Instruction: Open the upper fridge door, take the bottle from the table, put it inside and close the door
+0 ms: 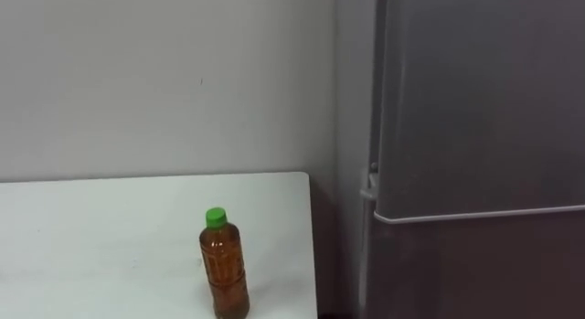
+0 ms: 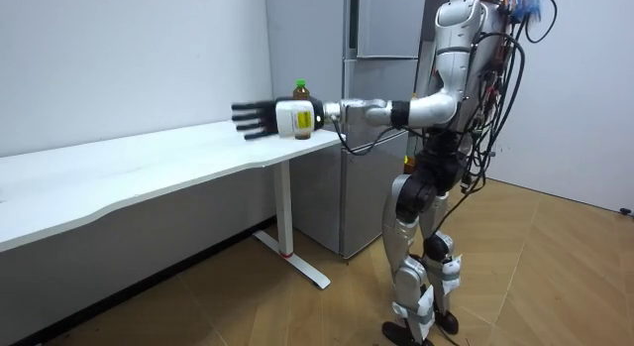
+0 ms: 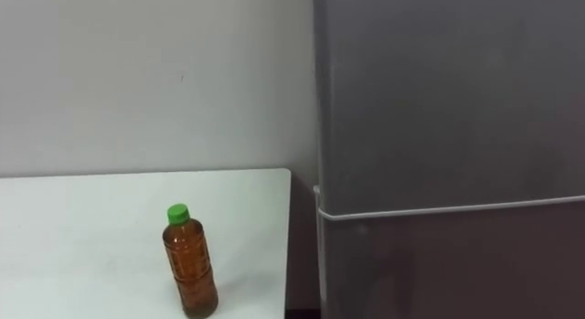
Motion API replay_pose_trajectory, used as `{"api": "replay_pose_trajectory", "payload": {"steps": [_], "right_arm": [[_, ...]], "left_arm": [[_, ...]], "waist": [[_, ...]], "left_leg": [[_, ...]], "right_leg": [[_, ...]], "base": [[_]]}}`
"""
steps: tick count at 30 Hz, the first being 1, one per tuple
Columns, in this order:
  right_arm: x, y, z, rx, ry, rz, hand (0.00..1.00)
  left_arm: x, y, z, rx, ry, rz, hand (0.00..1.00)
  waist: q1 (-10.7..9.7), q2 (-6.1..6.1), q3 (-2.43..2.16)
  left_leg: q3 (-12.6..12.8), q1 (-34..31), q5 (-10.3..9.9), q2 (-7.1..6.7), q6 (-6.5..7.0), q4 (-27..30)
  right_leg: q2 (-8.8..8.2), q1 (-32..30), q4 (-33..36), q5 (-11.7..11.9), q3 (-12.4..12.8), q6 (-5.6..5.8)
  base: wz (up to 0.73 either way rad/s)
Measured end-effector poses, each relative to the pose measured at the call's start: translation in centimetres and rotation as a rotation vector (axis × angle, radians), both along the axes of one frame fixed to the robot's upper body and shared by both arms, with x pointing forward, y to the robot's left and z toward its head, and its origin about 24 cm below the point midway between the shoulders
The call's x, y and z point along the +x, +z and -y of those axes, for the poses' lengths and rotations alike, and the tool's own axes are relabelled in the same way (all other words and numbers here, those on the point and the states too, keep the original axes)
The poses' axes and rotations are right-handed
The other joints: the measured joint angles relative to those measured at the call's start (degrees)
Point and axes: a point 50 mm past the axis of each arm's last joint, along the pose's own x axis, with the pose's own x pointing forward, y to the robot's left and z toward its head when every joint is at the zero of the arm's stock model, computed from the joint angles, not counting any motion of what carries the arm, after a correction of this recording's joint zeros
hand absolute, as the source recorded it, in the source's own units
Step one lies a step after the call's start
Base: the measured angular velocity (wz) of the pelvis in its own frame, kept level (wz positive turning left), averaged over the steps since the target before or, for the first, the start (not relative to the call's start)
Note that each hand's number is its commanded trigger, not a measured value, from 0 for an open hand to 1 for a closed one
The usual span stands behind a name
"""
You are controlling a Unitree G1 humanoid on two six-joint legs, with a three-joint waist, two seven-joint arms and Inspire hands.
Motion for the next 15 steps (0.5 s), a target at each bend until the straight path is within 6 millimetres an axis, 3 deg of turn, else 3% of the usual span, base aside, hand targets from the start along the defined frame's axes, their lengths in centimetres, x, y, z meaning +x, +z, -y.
{"api": "replay_pose_trajectory", "payload": {"steps": [8,15], "right_arm": [[0.0,-0.1,-0.2,0.006,0.006,-0.001,0.00],[0.4,-0.1,-0.4,0.017,0.004,0.010,0.00]], "left_arm": [[1.9,6.1,1.5,0.193,-0.108,0.212,0.00],[3.3,10.0,4.1,0.297,-0.263,0.361,0.00]], "waist": [[-1.25,-0.26,0.35],[-2.03,-0.35,0.05]], "left_leg": [[-0.02,-0.13,0.00,0.02,0.00,0.10],[0.04,-0.65,0.03,0.00,0.01,0.09]], "right_leg": [[0.05,-0.02,-0.08,0.01,0.37,0.00],[0.05,-0.29,-0.07,0.01,0.65,0.00]], "base": [[0.00],[0.00]]}}
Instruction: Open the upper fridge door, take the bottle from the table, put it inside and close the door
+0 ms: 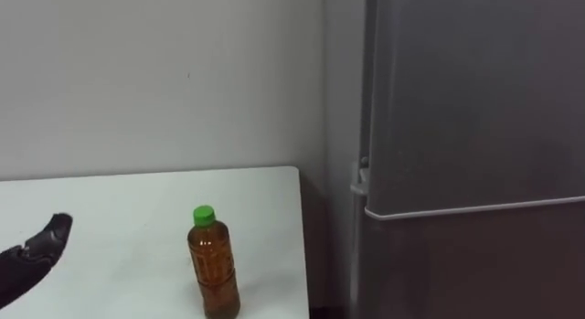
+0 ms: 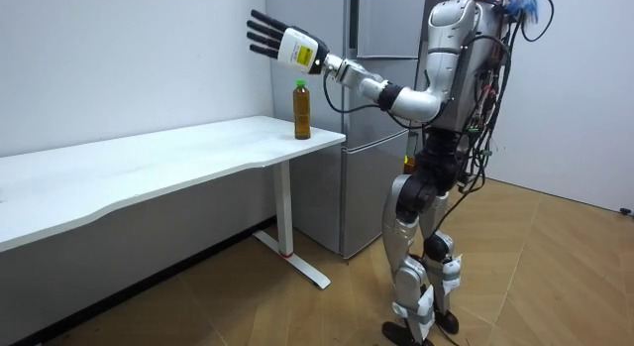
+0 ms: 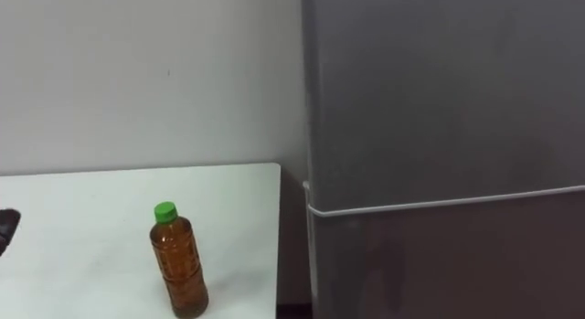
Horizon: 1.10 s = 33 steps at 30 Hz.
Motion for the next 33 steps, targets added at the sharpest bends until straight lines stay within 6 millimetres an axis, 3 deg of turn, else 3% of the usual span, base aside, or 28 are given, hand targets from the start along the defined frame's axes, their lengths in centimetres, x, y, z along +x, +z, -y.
{"api": "replay_pose_trajectory", "payload": {"steps": [4,11,16,24,33], "right_arm": [[0.3,-0.1,-0.2,0.017,0.016,0.000,0.00],[0.8,-0.2,-0.4,0.044,0.022,0.003,0.00],[1.6,-0.2,-0.7,0.056,0.047,0.003,0.00],[2.5,-0.2,-1.0,0.066,0.075,0.012,0.00],[3.4,-0.2,-1.3,0.072,0.128,-0.002,0.00]], "left_arm": [[1.3,0.6,1.5,0.032,-0.131,0.005,0.00],[3.1,1.4,4.5,0.105,-0.392,-0.008,0.00],[2.9,2.8,7.2,0.179,-0.575,0.043,0.00],[3.8,4.4,10.2,0.257,-0.787,0.101,0.00],[3.8,3.7,13.2,0.302,-1.003,0.046,0.00]], "waist": [[-0.79,-0.23,0.15],[-1.97,-0.12,0.02],[-3.94,-0.35,0.10],[-4.71,0.15,0.07],[-6.50,0.69,-0.17]], "left_leg": [[0.00,0.07,0.00,0.02,-0.01,-0.04],[0.00,-0.94,-0.01,0.08,-0.02,0.95],[-0.02,-1.06,-0.01,0.07,-0.01,0.89],[0.30,-1.08,-0.01,0.11,0.00,0.84],[0.23,-1.28,-0.02,0.16,0.01,0.83]], "right_leg": [[-0.01,0.08,-0.13,0.01,-0.36,0.01],[-0.08,-0.40,-0.11,0.12,-1.30,-0.02],[-0.10,-0.49,-0.10,0.14,-1.14,-0.02],[-0.01,-0.75,-0.04,0.15,0.19,-0.05],[-0.04,-0.87,-0.03,0.15,0.28,-0.06]], "base": [[0.00],[0.01],[0.00],[-0.02],[0.00]]}}
